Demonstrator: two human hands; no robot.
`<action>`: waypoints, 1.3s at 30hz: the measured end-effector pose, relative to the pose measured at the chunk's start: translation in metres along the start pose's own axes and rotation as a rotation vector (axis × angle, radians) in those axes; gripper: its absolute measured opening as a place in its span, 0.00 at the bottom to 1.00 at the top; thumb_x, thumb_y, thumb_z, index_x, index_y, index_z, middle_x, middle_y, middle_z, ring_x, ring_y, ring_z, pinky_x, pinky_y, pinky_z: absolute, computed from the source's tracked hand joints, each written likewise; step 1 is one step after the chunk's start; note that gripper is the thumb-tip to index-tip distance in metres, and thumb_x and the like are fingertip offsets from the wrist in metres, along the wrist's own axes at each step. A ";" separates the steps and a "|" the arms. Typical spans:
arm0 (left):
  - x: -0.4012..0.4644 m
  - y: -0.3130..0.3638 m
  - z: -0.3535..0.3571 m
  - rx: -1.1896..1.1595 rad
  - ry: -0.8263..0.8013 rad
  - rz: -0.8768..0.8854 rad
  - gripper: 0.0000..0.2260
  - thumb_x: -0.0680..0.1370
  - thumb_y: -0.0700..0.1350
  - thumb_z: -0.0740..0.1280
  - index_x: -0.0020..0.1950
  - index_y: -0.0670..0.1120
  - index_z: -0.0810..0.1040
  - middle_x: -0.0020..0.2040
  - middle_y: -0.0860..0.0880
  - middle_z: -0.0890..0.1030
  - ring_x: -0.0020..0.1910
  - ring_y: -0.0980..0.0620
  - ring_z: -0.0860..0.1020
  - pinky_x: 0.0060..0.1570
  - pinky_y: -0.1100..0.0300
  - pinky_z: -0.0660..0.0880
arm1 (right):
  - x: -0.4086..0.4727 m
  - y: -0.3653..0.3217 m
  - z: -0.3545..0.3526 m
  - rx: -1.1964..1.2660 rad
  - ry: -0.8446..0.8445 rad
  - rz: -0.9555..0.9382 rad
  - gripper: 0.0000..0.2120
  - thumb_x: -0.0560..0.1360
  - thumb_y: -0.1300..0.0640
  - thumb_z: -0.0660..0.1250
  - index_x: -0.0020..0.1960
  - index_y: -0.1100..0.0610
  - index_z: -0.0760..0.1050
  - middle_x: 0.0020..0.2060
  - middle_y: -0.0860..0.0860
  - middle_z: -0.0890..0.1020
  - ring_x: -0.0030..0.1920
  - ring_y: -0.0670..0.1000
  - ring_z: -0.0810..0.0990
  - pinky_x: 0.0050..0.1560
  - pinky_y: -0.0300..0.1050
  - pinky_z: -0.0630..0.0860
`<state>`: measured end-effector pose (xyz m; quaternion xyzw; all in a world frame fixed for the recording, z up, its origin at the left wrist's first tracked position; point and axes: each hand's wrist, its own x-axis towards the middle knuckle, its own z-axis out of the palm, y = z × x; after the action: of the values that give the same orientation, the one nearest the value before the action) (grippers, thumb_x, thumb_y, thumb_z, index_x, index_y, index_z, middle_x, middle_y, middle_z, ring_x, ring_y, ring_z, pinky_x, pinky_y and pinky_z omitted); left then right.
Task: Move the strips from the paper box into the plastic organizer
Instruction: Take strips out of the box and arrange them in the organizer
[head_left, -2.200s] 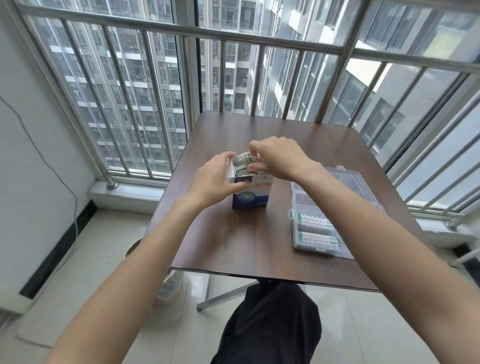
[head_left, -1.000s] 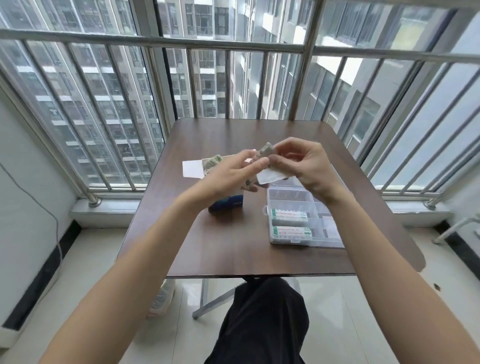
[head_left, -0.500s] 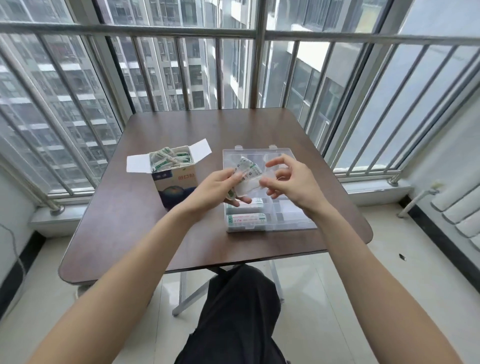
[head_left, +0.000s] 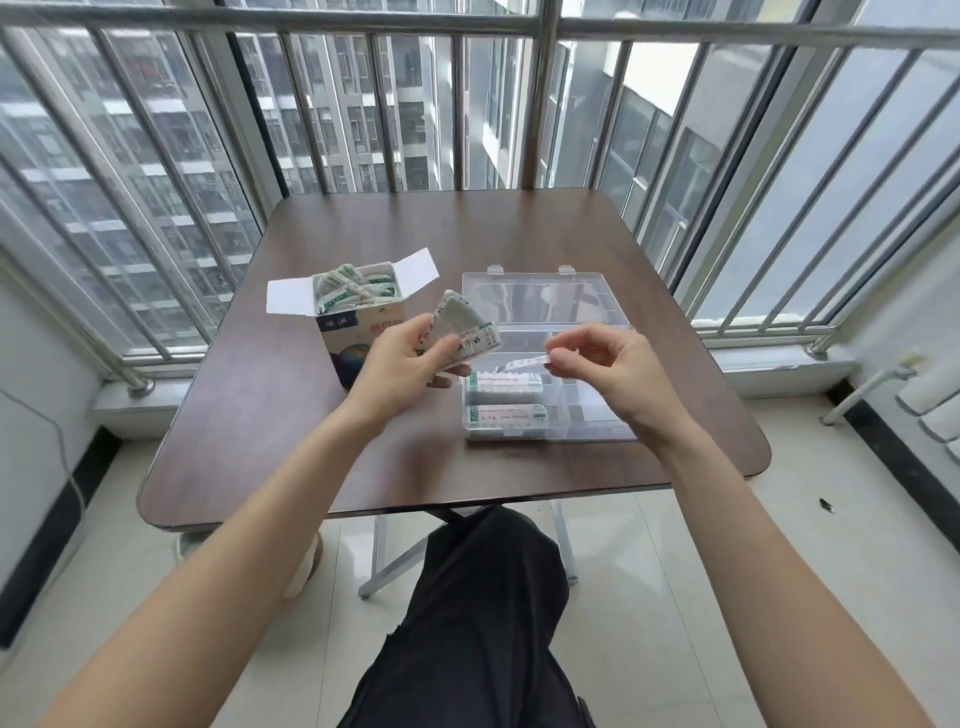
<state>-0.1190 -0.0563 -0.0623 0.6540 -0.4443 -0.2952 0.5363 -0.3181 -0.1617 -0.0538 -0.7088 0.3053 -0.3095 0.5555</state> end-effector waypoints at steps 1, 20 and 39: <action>-0.002 -0.002 -0.001 0.008 0.006 0.004 0.04 0.80 0.39 0.62 0.51 0.44 0.75 0.41 0.50 0.82 0.35 0.58 0.82 0.31 0.67 0.76 | 0.000 0.002 0.002 -0.100 -0.028 -0.027 0.07 0.72 0.67 0.70 0.45 0.56 0.80 0.41 0.51 0.83 0.43 0.48 0.81 0.51 0.40 0.78; -0.010 -0.007 0.004 -0.152 -0.049 -0.032 0.06 0.78 0.37 0.65 0.54 0.41 0.71 0.43 0.47 0.80 0.32 0.56 0.81 0.29 0.66 0.76 | 0.005 -0.003 0.034 -1.160 -0.180 -0.347 0.07 0.76 0.53 0.66 0.45 0.51 0.82 0.42 0.47 0.81 0.47 0.51 0.75 0.38 0.43 0.68; -0.010 0.002 0.011 0.123 -0.274 0.122 0.06 0.78 0.39 0.65 0.49 0.50 0.72 0.39 0.51 0.80 0.32 0.56 0.81 0.28 0.65 0.73 | 0.024 -0.010 0.042 -0.173 -0.085 0.029 0.09 0.69 0.59 0.75 0.42 0.51 0.76 0.39 0.51 0.79 0.38 0.48 0.76 0.42 0.39 0.76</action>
<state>-0.1333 -0.0518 -0.0640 0.6112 -0.5693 -0.3208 0.4465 -0.2695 -0.1534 -0.0495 -0.7621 0.3172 -0.2434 0.5093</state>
